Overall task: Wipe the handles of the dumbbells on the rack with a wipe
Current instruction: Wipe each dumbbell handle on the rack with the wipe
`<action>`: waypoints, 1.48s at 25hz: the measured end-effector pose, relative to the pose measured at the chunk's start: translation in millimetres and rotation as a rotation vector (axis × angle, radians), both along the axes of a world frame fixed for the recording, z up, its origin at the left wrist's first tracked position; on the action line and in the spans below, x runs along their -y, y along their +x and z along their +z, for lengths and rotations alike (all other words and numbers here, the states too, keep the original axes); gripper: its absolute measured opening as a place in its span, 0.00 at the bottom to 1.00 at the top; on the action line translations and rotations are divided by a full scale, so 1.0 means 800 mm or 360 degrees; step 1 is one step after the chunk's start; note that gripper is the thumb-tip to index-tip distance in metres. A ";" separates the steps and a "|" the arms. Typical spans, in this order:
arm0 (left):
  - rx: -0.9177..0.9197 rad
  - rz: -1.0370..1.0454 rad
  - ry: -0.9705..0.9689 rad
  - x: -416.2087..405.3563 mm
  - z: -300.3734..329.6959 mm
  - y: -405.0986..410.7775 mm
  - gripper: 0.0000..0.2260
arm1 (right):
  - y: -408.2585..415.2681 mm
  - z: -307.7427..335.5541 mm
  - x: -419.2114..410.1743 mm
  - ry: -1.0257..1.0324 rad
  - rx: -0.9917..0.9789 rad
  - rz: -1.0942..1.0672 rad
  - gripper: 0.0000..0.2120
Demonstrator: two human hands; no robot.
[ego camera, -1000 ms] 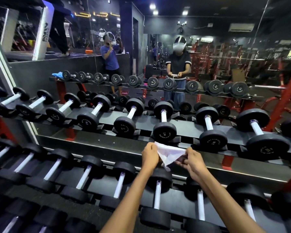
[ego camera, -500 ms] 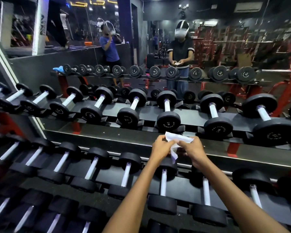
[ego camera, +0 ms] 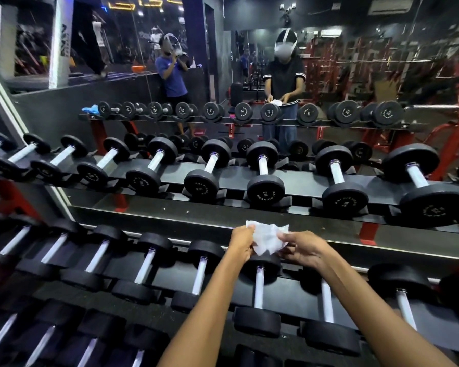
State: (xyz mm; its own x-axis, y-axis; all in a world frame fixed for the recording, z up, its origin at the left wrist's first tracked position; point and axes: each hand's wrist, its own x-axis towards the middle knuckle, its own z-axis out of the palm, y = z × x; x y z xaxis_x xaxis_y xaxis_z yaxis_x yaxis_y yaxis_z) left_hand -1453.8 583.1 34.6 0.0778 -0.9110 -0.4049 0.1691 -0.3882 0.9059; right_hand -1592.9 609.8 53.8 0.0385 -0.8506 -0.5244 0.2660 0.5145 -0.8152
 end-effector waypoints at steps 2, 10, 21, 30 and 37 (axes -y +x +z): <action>-0.0020 0.0063 -0.0017 0.001 -0.002 0.004 0.10 | -0.001 -0.003 0.008 0.0029 0.0276 -0.0204 0.04; -0.0301 -0.0043 0.0079 -0.007 0.000 0.013 0.12 | -0.008 0.002 0.016 -0.0301 0.0331 -0.0267 0.04; -0.0111 -0.0665 0.0029 -0.013 0.025 0.013 0.24 | -0.028 0.062 0.016 -0.0682 -0.0504 0.0498 0.07; -0.0200 -0.0408 -0.0374 0.008 0.022 0.014 0.07 | -0.052 0.040 0.014 -0.0493 -0.0306 0.0378 0.10; 0.0193 -0.0188 -0.0497 0.014 0.015 0.020 0.08 | -0.052 0.028 0.015 -0.0678 -0.0218 0.0035 0.04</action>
State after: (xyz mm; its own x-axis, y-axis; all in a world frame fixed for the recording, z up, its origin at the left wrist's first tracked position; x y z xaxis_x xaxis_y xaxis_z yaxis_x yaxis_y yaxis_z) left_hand -1437.5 571.5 46.6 -0.0052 -0.9950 -0.0996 0.0233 -0.0997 0.9947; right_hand -1634.1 597.6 76.6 0.0138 -0.9916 -0.1290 0.1336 0.1296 -0.9825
